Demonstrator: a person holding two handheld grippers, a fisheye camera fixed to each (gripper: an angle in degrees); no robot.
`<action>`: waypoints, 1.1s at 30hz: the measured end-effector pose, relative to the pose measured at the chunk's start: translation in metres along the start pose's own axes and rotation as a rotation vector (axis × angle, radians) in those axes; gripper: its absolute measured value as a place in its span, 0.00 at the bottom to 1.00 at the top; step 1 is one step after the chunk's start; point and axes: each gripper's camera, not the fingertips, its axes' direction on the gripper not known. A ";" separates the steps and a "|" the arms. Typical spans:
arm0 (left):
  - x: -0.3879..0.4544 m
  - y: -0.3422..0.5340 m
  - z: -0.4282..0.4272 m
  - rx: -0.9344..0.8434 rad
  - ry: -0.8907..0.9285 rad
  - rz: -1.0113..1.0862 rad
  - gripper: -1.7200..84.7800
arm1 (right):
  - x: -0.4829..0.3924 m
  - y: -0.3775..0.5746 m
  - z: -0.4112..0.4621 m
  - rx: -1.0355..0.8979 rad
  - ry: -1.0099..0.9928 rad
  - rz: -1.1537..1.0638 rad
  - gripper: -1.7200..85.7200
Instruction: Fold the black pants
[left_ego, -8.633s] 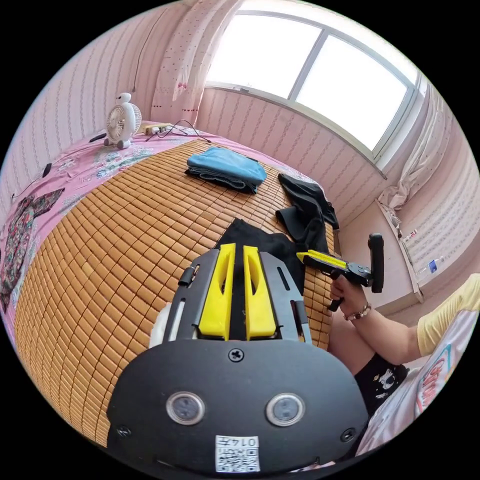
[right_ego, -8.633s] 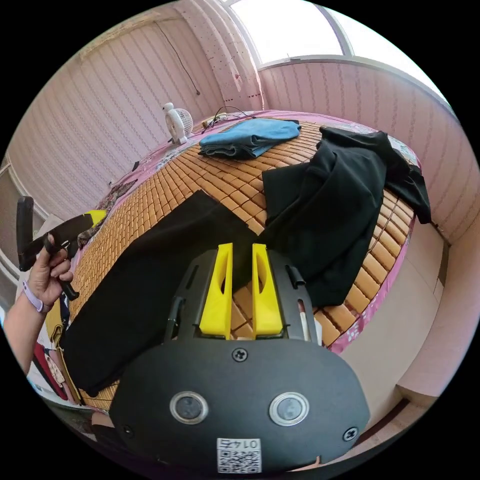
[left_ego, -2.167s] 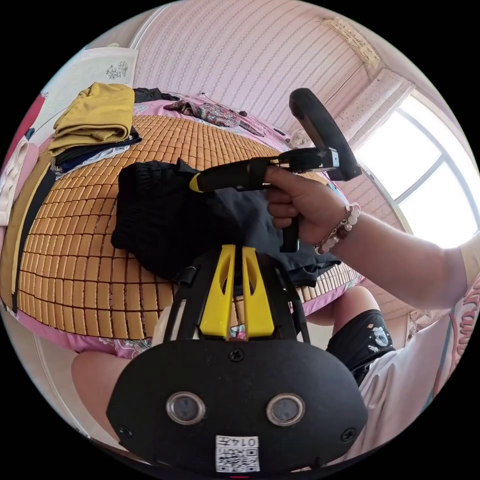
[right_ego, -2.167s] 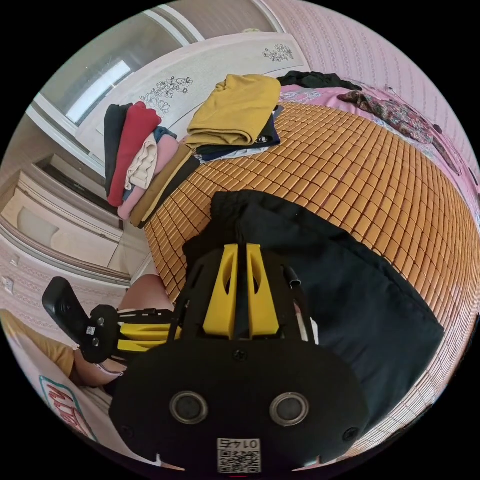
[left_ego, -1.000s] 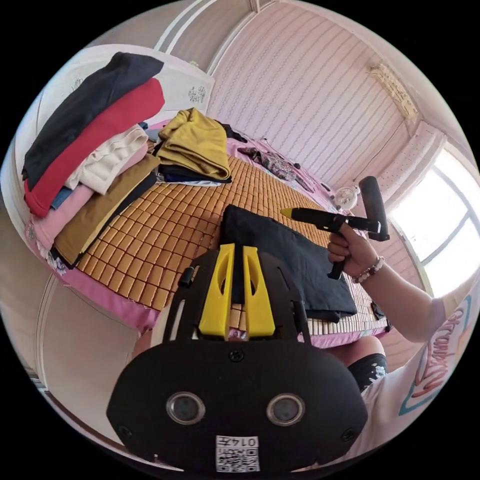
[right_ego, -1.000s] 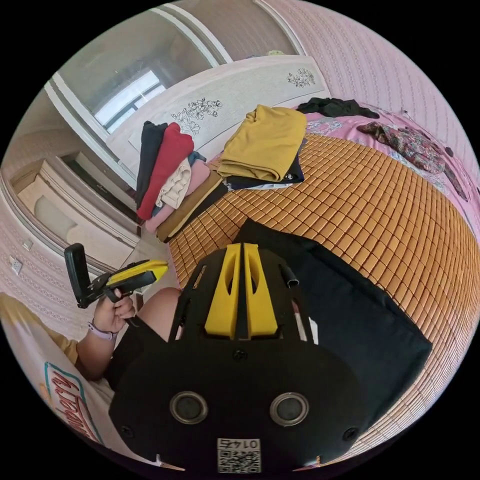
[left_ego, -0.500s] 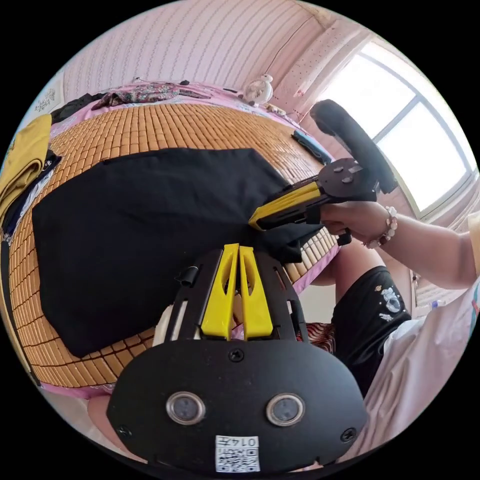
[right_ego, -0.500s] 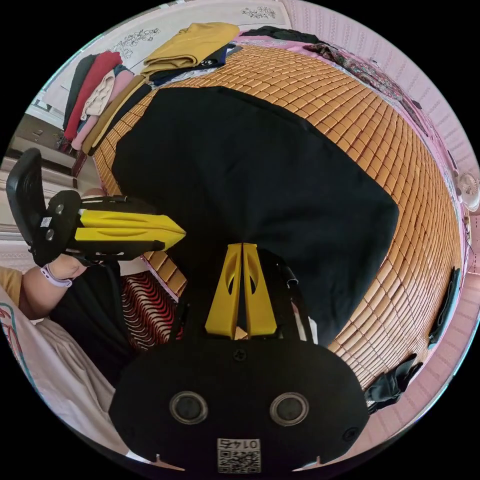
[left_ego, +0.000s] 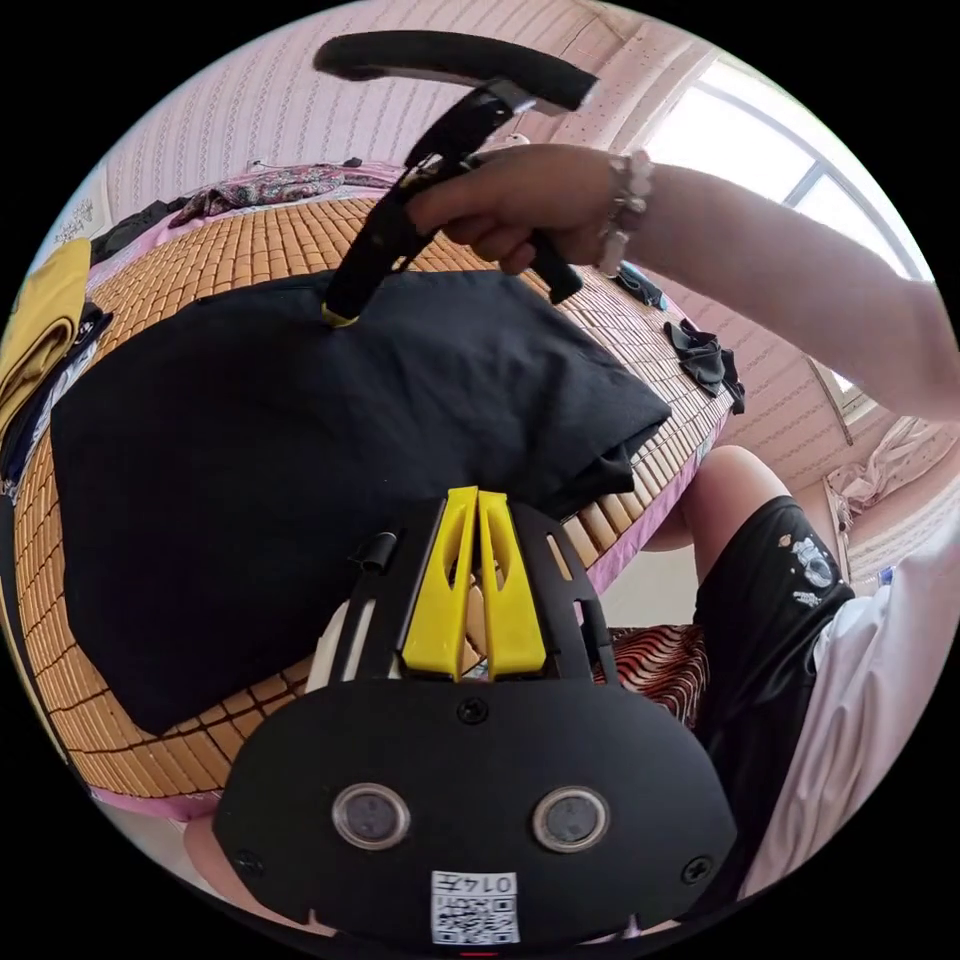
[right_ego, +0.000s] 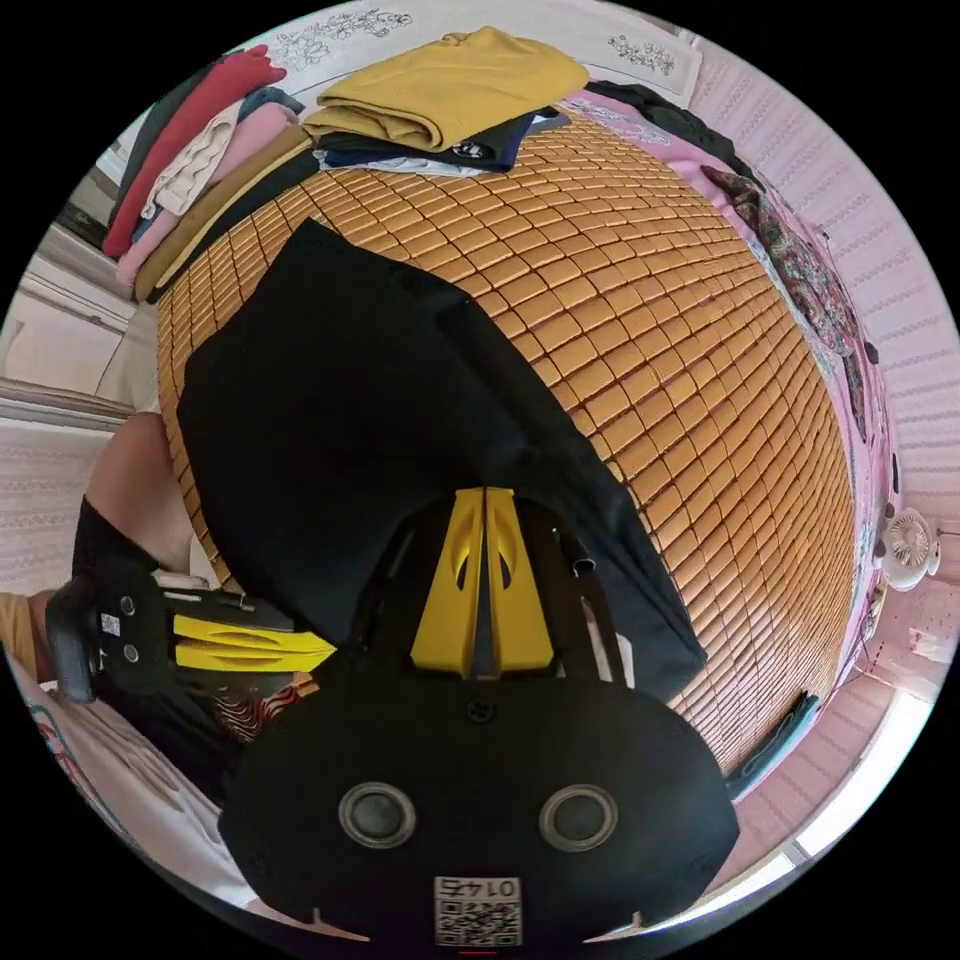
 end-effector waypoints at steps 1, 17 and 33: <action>0.001 0.000 0.001 0.002 -0.006 0.003 0.01 | 0.003 -0.010 -0.004 0.014 -0.023 -0.010 0.01; 0.016 0.006 0.017 0.025 -0.047 0.025 0.01 | 0.002 -0.034 -0.021 -0.192 0.151 -0.159 0.01; 0.048 0.023 0.009 0.231 0.074 0.163 0.13 | 0.143 0.335 -0.077 0.345 -0.306 0.566 0.08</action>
